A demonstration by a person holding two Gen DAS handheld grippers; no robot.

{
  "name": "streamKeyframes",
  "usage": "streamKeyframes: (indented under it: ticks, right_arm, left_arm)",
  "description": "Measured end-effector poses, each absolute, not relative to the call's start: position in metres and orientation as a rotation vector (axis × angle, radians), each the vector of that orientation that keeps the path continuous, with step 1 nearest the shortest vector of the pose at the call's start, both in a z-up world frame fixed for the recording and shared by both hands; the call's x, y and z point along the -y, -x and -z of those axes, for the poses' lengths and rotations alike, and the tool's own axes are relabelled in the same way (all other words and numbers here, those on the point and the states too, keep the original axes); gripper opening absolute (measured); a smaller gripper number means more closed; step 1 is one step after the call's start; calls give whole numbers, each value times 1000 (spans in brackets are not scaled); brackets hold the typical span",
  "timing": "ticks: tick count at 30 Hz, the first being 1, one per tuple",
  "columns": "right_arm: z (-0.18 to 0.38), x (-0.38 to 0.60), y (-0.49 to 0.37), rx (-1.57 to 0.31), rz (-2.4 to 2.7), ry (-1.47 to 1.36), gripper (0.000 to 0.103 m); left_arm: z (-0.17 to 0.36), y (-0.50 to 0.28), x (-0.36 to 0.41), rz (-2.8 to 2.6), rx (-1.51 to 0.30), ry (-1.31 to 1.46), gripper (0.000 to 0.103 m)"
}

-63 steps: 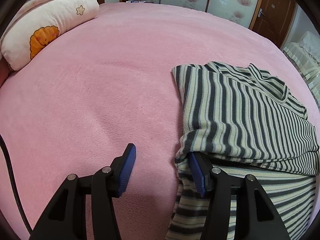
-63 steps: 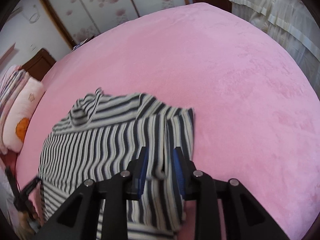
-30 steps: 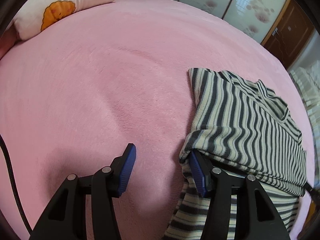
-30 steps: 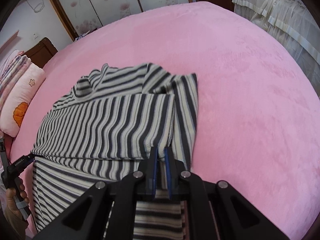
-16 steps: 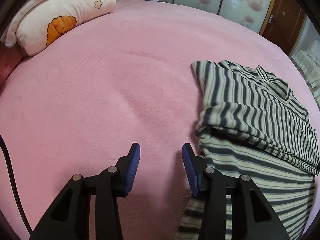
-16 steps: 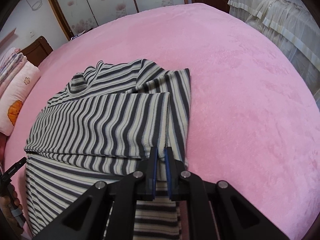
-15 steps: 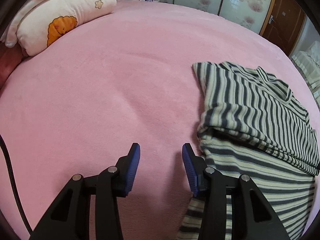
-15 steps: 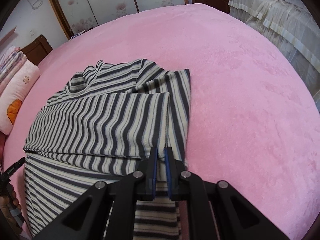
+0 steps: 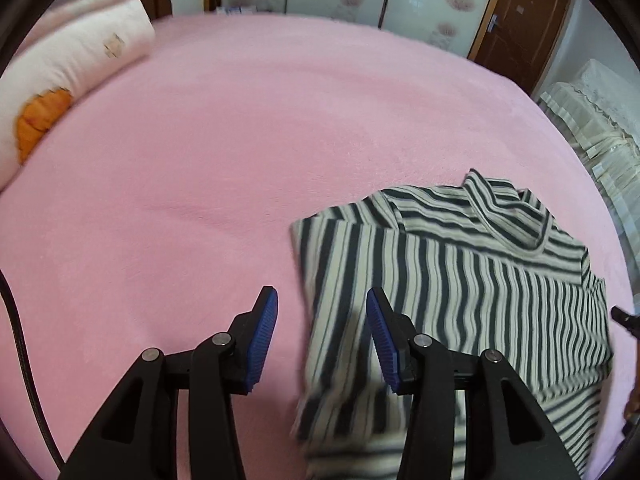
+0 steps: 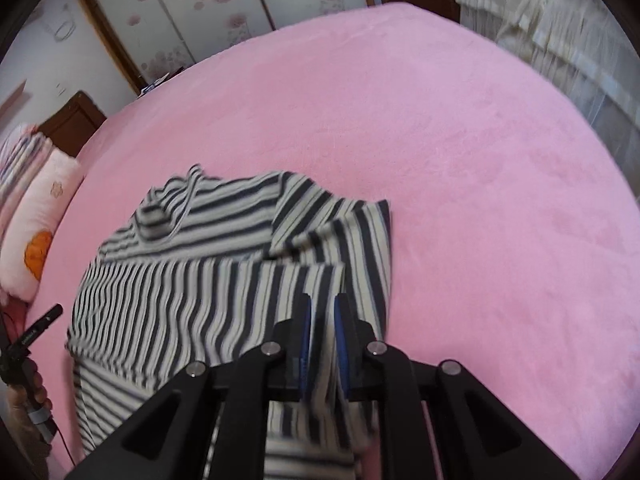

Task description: Fold small clothes

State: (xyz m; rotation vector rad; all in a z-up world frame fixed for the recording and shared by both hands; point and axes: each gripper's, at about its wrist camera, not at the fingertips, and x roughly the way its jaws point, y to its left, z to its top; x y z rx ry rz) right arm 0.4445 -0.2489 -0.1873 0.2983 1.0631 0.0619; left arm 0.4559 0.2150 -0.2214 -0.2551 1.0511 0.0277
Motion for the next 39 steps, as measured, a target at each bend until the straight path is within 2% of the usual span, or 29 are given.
streamKeyframes:
  ticks: [9, 11, 13, 14, 15, 19, 20, 21, 22, 23, 28, 31, 39]
  right_arm:
    - [215, 260, -468, -1111, -56, -386, 12]
    - [211, 260, -464, -1091, -56, -376, 12]
    - [209, 261, -463, -1085, -45, -360, 19]
    - [209, 263, -463, -1083, -44, -359, 29]
    - [210, 266, -463, -1086, -54, -369, 34]
    - [217, 265, -467, -1100, -90, -394, 35]
    - [217, 263, -468, -1093, -109, -395, 34]
    - [217, 260, -469, -1090, -120, -387, 32]
    - [216, 256, -469, -1081, -122, -363, 24]
    - [215, 252, -468, -1076, -125, -326, 4]
    - [200, 239, -465, -976, -85, -216, 4]
    - [193, 240, -466, -916, -44, -192, 4]
    - [216, 236, -475, -948, 25, -119, 4]
  left_arm:
    - [254, -493, -231, 14, -1139, 395, 53]
    - [258, -497, -230, 36, -1146, 400, 60]
    - [262, -496, -229, 46, -1156, 391, 68]
    - [263, -496, -228, 47, -1161, 380, 68]
    - [264, -497, -228, 50, -1163, 371, 68]
    - [266, -499, -226, 66, -1156, 390, 67]
    - [265, -500, -224, 69, -1152, 388, 64]
    - [264, -501, -222, 79, -1144, 380, 45]
    - [263, -502, -218, 85, -1140, 366, 21]
    - [262, -503, -214, 80, -1135, 345, 11]
    - [246, -498, -194, 27, -1018, 166, 5]
    - [243, -495, -201, -29, -968, 197, 5]
    - [258, -490, -209, -131, -915, 164, 5]
